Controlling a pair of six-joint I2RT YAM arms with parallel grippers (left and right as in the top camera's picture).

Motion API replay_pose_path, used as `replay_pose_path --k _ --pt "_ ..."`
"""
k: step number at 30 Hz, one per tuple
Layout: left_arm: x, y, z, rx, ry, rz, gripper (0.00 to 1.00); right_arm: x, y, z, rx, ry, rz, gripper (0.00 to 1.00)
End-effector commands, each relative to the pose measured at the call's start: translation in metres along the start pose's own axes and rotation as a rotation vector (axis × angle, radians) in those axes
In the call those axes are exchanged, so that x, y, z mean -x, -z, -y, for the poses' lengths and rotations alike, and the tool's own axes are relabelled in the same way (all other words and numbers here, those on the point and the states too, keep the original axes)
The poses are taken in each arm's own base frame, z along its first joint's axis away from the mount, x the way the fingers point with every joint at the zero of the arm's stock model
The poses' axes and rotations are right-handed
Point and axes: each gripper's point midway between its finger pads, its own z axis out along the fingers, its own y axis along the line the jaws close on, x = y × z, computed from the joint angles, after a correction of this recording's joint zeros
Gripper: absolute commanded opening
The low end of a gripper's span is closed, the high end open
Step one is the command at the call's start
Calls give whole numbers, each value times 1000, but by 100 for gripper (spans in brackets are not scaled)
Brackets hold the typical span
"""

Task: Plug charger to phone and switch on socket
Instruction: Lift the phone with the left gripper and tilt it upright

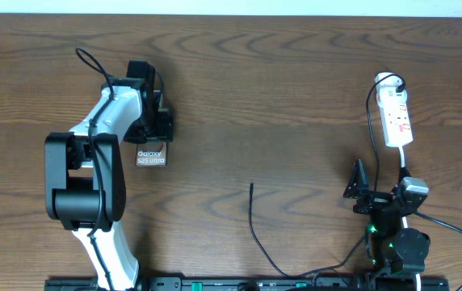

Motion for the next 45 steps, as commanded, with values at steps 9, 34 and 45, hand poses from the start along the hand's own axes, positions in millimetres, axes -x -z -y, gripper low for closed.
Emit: replay_pose_path --k 9,34,45 --pt "39 148 16 -104 21 394 7 -1 0 -2 8 15 -1 99" --pt "12 295 98 -1143 738 80 8 -1 0 -2 8 15 -1 99" --pt "4 318 86 -1300 920 -157 7 -1 0 -2 8 15 -1 99"
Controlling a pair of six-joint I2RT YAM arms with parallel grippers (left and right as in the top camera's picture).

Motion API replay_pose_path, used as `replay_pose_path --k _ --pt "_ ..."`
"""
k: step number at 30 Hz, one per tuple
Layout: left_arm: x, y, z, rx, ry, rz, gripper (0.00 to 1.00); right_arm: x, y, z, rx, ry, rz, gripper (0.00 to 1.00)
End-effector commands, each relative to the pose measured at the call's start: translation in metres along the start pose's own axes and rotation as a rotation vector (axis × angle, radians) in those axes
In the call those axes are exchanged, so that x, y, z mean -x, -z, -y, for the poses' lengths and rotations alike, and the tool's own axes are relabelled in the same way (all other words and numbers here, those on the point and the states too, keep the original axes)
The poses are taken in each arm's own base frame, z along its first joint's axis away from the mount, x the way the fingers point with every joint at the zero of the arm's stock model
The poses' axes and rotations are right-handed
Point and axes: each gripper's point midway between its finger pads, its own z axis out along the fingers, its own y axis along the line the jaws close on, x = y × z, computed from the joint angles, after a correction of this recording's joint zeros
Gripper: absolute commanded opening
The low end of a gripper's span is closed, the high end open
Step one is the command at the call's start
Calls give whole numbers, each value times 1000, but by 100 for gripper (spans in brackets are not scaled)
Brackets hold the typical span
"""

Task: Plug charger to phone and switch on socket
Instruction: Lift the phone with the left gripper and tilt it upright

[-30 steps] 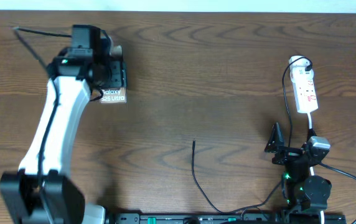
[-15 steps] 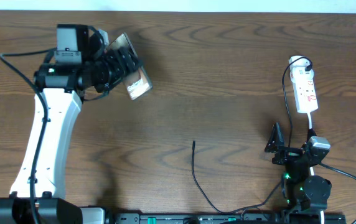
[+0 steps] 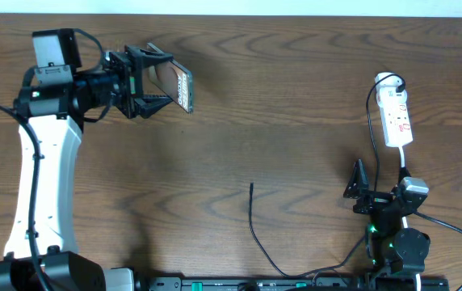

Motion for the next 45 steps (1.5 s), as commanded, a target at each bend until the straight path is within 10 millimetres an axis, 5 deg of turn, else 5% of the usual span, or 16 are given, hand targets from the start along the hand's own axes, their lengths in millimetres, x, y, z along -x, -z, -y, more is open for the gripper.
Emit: replay_pose_path --k 1,18,28,31,35,45 --pt "-25 13 19 -56 37 -87 7 -1 0 -2 8 15 -1 99" --pt "-28 13 20 -54 137 -109 8 -1 0 -2 8 15 -1 99" --pt "-19 13 18 -51 9 -55 7 -1 0 -2 8 15 -1 99" --pt "-1 12 3 3 -12 58 8 -1 0 -2 8 15 -1 99" --pt "37 22 -45 195 76 310 8 0 0 -2 8 15 -1 99" --pt "59 46 -94 425 157 550 7 -1 1 -18 104 -34 -9 99"
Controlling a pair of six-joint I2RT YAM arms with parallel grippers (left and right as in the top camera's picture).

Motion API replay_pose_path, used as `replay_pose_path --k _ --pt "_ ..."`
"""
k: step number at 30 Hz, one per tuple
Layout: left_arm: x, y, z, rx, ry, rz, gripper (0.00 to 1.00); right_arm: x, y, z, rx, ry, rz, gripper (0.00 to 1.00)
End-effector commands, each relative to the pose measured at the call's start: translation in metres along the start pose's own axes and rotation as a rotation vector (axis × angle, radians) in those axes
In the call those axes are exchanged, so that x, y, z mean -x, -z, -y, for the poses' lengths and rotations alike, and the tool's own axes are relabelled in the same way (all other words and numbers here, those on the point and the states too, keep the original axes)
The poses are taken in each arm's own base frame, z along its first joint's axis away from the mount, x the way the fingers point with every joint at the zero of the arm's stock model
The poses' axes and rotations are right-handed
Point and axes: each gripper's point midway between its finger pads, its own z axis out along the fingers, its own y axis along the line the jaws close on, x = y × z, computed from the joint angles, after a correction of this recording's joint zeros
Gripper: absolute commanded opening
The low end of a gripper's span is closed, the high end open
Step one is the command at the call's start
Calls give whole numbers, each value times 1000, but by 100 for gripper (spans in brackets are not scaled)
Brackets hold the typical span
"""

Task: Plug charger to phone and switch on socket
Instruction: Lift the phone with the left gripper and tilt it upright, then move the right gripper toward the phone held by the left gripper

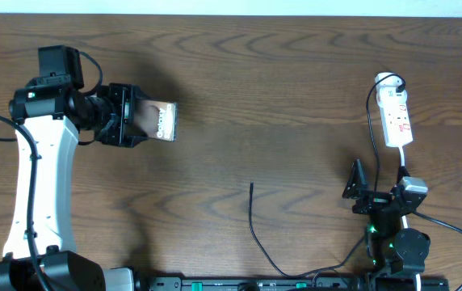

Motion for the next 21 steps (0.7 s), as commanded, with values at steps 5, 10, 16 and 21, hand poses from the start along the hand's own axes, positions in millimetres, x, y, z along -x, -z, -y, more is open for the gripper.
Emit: replay_pose_path --k 5,10,16,21 --pt "8 3 -4 54 -88 181 7 7 2 -26 144 -227 3 99" --pt "0 -4 -7 79 -102 199 7 44 13 -56 316 -259 102 99" --pt "-2 -6 -3 68 -108 197 8 90 14 -74 363 -285 85 99" --pt "-2 -6 -3 66 -89 200 7 115 -13 -106 467 -346 -90 99"
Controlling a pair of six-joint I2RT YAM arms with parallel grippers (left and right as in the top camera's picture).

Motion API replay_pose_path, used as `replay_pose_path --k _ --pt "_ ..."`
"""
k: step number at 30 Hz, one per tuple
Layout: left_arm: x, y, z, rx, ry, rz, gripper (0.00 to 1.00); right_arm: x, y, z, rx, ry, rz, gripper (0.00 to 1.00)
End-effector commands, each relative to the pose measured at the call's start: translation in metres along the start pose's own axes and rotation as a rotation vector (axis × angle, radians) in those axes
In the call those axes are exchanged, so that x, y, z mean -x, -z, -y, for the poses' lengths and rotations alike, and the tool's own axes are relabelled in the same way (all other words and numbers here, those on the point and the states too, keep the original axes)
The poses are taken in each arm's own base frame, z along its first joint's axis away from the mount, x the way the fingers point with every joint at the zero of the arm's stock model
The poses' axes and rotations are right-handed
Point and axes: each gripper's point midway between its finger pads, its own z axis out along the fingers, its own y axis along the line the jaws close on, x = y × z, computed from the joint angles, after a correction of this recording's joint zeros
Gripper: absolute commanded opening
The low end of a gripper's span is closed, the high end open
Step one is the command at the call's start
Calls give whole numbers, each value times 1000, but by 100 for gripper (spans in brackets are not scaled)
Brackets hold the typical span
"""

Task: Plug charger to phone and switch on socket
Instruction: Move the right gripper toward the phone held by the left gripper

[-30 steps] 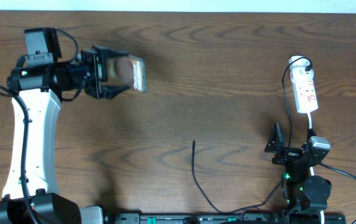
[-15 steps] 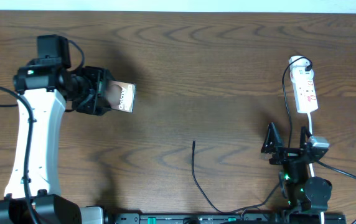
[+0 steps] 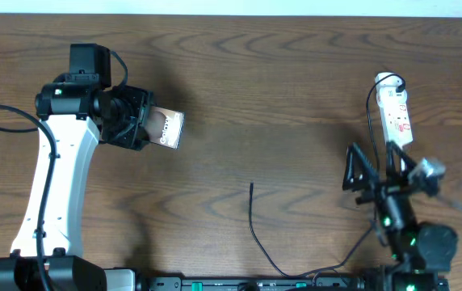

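Note:
My left gripper is shut on the phone, a dark slab with a "Galaxy" label, held off the table at upper left. The black charger cable lies on the wood at lower centre, its plug tip pointing away from me. The white socket strip lies at the right edge, with a plug at its far end. My right gripper stands open just in front of the strip, blurred by motion, nothing between its fingers.
The right arm's own cables trail across the lower right of the brown wooden table. A black rail runs along the front edge, where the charger cable starts.
My left gripper has shifted a little to the right with the phone still in it. The right arm has lifted from its rest pose and now reaches up toward the socket strip.
The left gripper was down on the phone lying at the table's left. Then it held the phone raised and turned edge-up farther back. Then the phone was lower with its label showing, and now a little farther right, while the right arm left its rest.

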Motion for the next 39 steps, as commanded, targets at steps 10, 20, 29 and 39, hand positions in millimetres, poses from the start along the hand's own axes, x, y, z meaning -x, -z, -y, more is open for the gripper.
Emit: replay_pose_path --k 10,20,29,39 --pt "12 10 -1 -9 164 92 7 -8 -136 -37 256 -434 -532 99" --pt "3 -4 -2 34 171 140 7 -133 -195 -28 191 -883 -844 99" --pt "-5 -26 -5 100 146 135 7 -225 -191 -78 182 -1001 -1044 99" --pt "-6 -25 -11 124 149 133 8 -235 -184 -92 232 -922 -1070 99"
